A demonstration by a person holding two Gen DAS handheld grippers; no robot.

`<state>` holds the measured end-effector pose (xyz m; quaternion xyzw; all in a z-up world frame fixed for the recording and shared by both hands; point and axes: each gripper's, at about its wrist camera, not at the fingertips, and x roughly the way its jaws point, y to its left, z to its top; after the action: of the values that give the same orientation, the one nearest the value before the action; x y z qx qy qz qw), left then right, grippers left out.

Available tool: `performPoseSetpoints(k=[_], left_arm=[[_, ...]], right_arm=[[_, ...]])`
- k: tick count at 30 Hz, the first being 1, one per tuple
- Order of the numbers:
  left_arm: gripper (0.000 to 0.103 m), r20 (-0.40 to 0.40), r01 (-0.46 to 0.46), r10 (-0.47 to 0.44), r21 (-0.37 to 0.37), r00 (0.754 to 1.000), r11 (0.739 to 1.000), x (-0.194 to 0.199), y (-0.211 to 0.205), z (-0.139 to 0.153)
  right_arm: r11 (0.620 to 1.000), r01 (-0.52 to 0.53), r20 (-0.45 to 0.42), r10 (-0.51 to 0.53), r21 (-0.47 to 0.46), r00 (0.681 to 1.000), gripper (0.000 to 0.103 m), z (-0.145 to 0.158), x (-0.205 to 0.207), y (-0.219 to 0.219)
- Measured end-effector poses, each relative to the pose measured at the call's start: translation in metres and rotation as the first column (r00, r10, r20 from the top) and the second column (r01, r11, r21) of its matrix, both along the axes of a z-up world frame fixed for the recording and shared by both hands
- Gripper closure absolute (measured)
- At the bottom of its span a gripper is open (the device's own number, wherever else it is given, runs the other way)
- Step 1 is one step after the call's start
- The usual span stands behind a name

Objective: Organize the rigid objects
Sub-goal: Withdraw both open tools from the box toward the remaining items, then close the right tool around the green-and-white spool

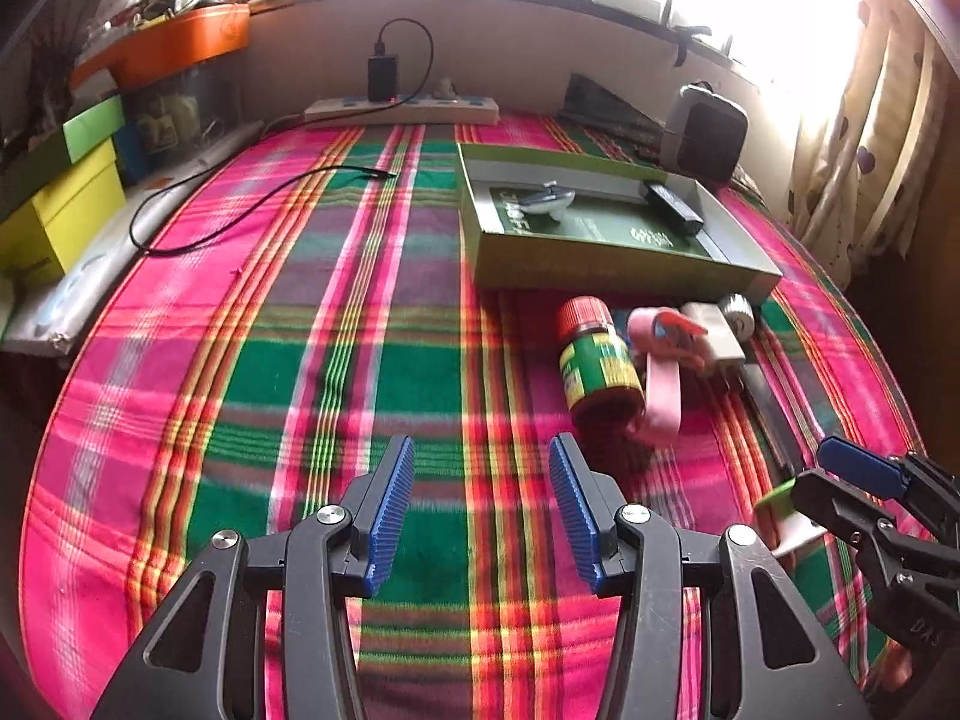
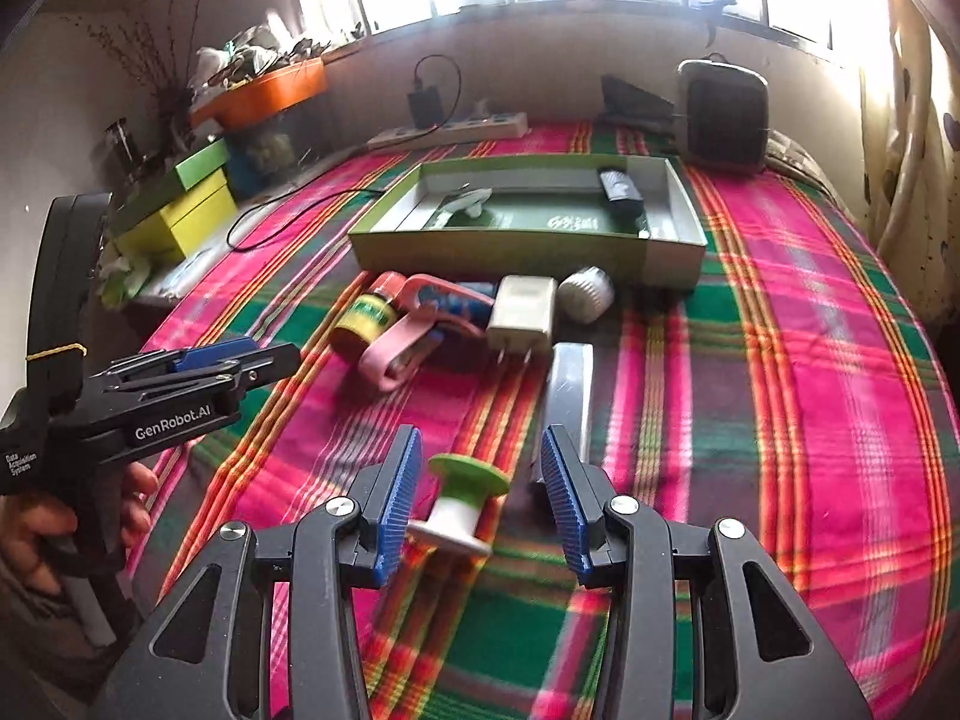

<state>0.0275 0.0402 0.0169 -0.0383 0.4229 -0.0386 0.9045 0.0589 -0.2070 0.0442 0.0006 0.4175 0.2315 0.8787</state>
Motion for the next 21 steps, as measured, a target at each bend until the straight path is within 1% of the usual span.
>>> performPoseSetpoints(k=[5, 8, 11, 18, 21], left_arm=[[0.057, 0.003, 0.008, -0.008, -0.012, 1.0, 1.0, -0.008, 0.002, -0.002], [0.057, 0.003, 0.006, -0.006, -0.031, 1.0, 0.999, -0.011, 0.004, -0.004], [0.057, -0.01, 0.004, -0.004, -0.03, 1.0, 1.0, -0.012, 0.006, -0.008], [0.057, -0.013, 0.019, -0.019, -0.034, 1.0, 0.999, -0.012, 0.003, -0.01], [0.057, -0.012, 0.035, -0.036, -0.053, 0.999, 0.998, -0.01, 0.002, -0.009]], right_arm=[[1.0, -0.003, 0.002, 0.003, -0.006, 1.0, 0.06, -0.003, -0.008, 0.005], [1.0, -0.002, -0.001, 0.002, -0.026, 1.0, 0.06, -0.008, -0.011, 0.01], [0.999, 0.004, -0.017, -0.005, -0.042, 1.0, 0.06, -0.013, -0.011, 0.013], [0.999, 0.023, -0.033, -0.024, -0.043, 0.999, 0.06, -0.02, -0.009, 0.013], [0.999, 0.028, -0.034, -0.029, -0.038, 0.999, 0.06, -0.021, -0.009, 0.012]])
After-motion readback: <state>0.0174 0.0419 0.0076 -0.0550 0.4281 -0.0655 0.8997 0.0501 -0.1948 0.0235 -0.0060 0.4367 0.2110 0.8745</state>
